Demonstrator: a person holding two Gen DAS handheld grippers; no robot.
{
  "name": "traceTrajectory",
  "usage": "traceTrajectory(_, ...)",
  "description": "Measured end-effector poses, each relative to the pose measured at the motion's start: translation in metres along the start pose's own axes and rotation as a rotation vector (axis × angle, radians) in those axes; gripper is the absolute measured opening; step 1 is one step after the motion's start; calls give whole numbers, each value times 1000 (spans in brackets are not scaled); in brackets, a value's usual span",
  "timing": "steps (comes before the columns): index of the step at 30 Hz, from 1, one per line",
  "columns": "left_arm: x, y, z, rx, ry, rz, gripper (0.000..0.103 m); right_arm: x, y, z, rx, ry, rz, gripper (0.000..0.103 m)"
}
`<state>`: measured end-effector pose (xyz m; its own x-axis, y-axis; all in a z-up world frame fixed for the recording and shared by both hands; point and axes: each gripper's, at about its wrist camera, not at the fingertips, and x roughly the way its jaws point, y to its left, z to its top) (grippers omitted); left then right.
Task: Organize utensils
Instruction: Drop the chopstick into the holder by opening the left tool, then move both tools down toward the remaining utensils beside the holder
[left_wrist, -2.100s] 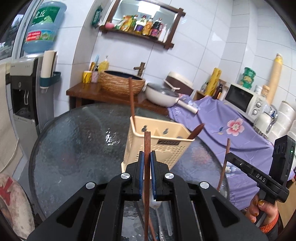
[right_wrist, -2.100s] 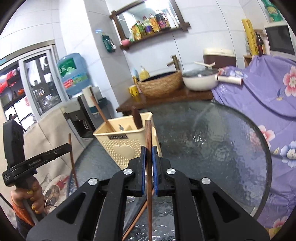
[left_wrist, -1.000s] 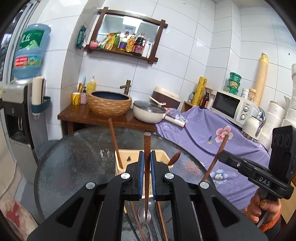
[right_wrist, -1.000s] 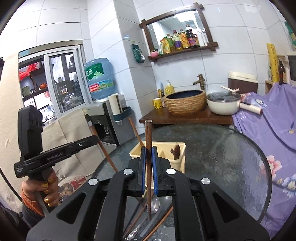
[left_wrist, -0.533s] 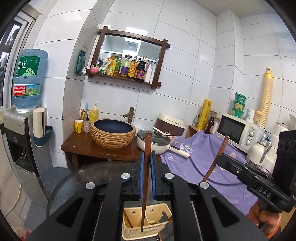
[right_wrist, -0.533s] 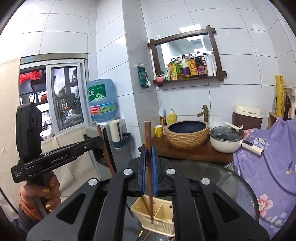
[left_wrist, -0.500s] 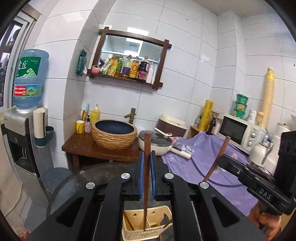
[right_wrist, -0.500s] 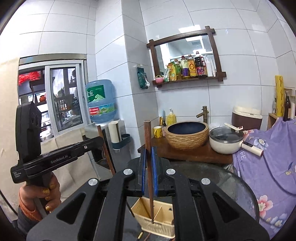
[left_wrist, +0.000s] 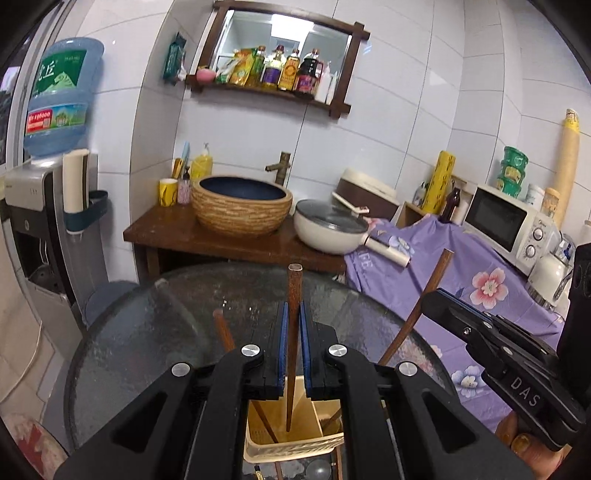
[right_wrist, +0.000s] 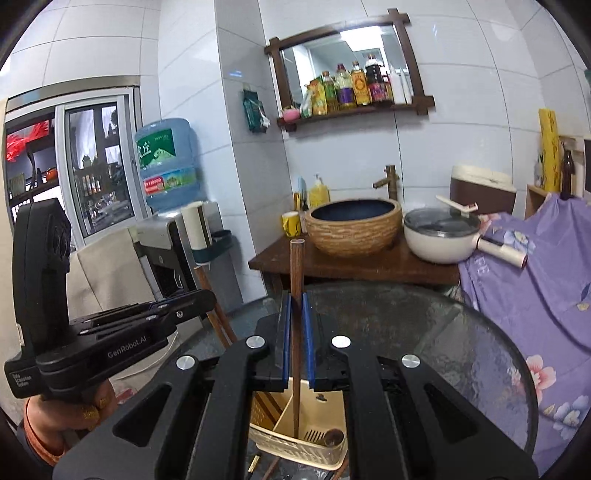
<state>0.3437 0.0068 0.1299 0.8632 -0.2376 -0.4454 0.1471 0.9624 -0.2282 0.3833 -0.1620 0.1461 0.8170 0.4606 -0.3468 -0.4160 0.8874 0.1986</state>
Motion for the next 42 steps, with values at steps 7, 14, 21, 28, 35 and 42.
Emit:
traceTrajectory(7,17,8,-18,-14,52,6,7,17,-8,-20,10,51,-25,7)
traceTrajectory(14,28,13,-29,-13,85,13,5,25,-16,-29,34,72,-40,7)
traceTrajectory(21,11,14,-35,-1,46,12,32,4,-11,-31,5,5,-75,58)
traceTrajectory(28,-30,15,-66,37,-41,87,75,-53,3,-59,-50,-79,-128,64)
traceTrajectory(35,-26,35,-124,11,81,168,75,-60,4,-130,-60,76,-169,67)
traceTrajectory(42,0,32,-184,29,249,165,56,-13,-3,-217,-36,358,-217,67)
